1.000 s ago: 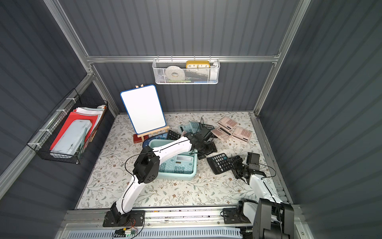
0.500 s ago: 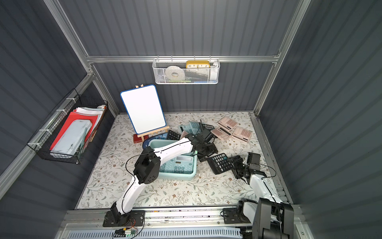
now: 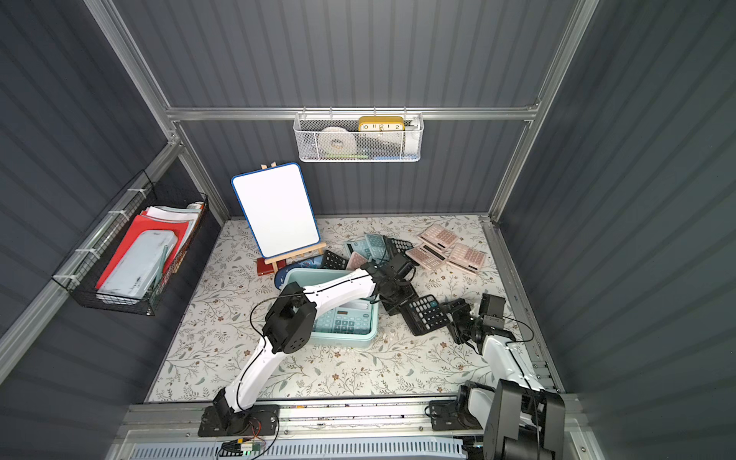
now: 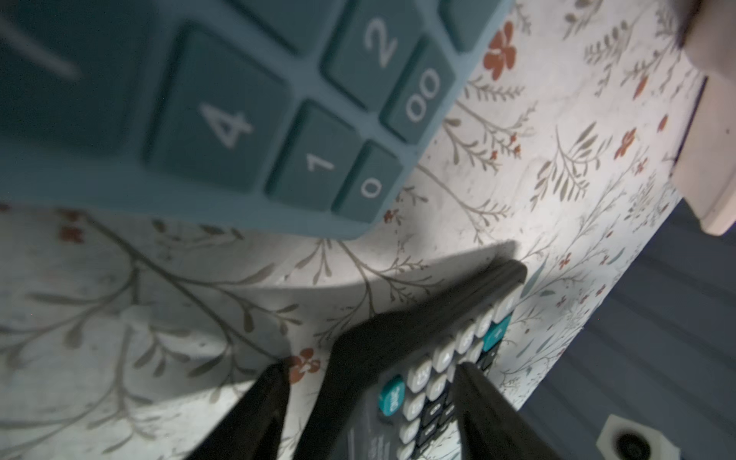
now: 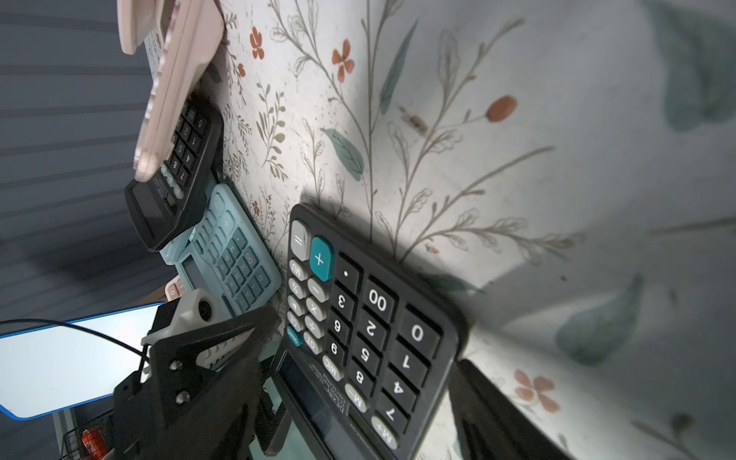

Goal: Put the calculator in the storage box
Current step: Pick up the calculator at the center of the board.

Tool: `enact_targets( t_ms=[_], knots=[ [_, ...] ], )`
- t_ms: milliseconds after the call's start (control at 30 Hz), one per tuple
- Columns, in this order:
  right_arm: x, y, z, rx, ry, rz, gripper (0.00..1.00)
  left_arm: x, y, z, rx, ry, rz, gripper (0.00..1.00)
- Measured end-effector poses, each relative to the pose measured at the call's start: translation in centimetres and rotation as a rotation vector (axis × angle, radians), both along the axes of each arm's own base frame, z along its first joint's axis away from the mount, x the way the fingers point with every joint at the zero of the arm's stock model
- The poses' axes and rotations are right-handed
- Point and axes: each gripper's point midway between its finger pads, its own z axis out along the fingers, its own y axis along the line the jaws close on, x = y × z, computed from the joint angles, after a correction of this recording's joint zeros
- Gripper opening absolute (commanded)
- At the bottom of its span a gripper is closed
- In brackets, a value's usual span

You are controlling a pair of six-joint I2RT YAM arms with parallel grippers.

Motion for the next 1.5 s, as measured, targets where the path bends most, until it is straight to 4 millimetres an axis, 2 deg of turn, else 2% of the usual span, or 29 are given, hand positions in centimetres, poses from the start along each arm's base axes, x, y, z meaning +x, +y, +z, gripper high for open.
enact_targets(
  t_ms=[133,233,300,433,533,667,767,900,1133,1233,1367,1500],
  knots=[
    [0.0,-0.1,0.1,0.004,-0.004,-0.002,0.79,0.0,-0.5,-0.1,-0.023,0.004,-0.007,0.32],
    [0.2,-0.4,0.4,0.003,-0.015,-0.005,0.82,0.2,-1.3,0.9,-0.068,-0.009,-0.026,0.18],
    [0.4,-0.5,0.7,0.002,-0.027,-0.003,0.84,0.4,-1.6,1.7,-0.091,-0.024,-0.028,0.12],
    [0.5,-0.4,1.2,0.01,-0.035,0.012,0.9,0.4,-1.7,1.8,-0.098,-0.024,-0.025,0.05],
    [0.6,-0.5,2.0,0.007,-0.047,0.024,0.99,0.4,-1.7,2.0,-0.099,-0.027,-0.025,0.03],
    [0.9,-0.5,4.1,-0.008,-0.096,0.037,0.99,0.5,-1.5,2.3,-0.09,-0.042,-0.027,0.03],
    [0.9,-0.5,6.0,-0.026,-0.138,0.045,0.99,0.7,-1.2,3.7,-0.088,-0.073,-0.028,0.02],
    [0.8,-0.6,8.4,-0.052,-0.187,0.048,0.99,1.1,-0.6,6.5,-0.095,-0.129,-0.023,0.0],
    [0.4,-0.5,11.5,-0.078,-0.242,0.049,0.99,1.7,0.3,13.8,-0.167,-0.259,-0.02,0.0],
    [0.3,-0.4,12.6,-0.079,-0.254,0.052,0.99,1.8,1.0,16.3,-0.191,-0.305,-0.016,0.0],
    [0.4,0.2,14.2,-0.051,-0.298,0.073,0.99,1.7,2.4,18.5,-0.201,-0.358,0.001,0.0],
    [0.9,1.3,16.7,0.018,-0.394,0.105,0.99,1.4,4.5,19.5,-0.209,-0.394,0.026,0.0]
  ],
)
